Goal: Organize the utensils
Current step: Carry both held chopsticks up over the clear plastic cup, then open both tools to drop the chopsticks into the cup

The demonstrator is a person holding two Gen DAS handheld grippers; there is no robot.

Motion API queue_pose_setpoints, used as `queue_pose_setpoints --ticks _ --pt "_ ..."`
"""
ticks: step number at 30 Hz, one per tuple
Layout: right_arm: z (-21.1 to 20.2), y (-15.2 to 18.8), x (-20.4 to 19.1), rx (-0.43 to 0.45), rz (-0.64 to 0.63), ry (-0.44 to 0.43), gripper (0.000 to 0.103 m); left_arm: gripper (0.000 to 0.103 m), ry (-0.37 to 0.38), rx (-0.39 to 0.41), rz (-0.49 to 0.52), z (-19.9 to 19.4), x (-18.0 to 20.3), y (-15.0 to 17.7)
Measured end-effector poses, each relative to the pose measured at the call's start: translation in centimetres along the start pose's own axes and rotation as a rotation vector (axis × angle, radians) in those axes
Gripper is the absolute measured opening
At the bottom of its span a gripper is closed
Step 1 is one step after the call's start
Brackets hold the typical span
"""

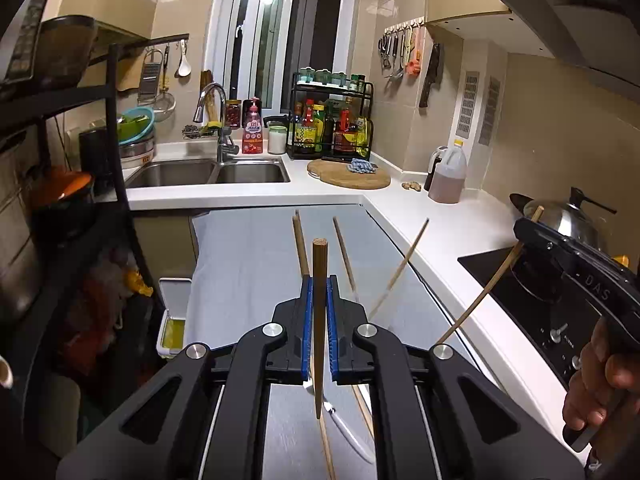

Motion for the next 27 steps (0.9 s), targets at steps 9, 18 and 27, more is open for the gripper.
queue_pose_setpoints --ticks 9,18,27 --pt "2.4 -7.6 -1.7 0.087 -0.019 -0.029 0.006 0.007 0.014 0.054 0.023 1.9 0.8 -9.5" --pt "8.1 -6.1 -2.6 0.037 -0.037 -0.048 0.006 0.007 0.031 0.058 0.009 7.2 0.8 -11.3" --pt "12.1 -1.0 -2.9 -0.087 -0.069 -0.047 0.007 0.007 0.017 -0.080 0.007 13.5 0.1 -5.4"
Point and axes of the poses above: each gripper's, at about its wrist camera, not at the fingertips, and z roughly the way its jaws point, x to its right, y to its underside, the point moved 4 cm from there along z, roughly the way its jaws point, and after that the axes turned 9 degrees about y, right-handed, at the moved point
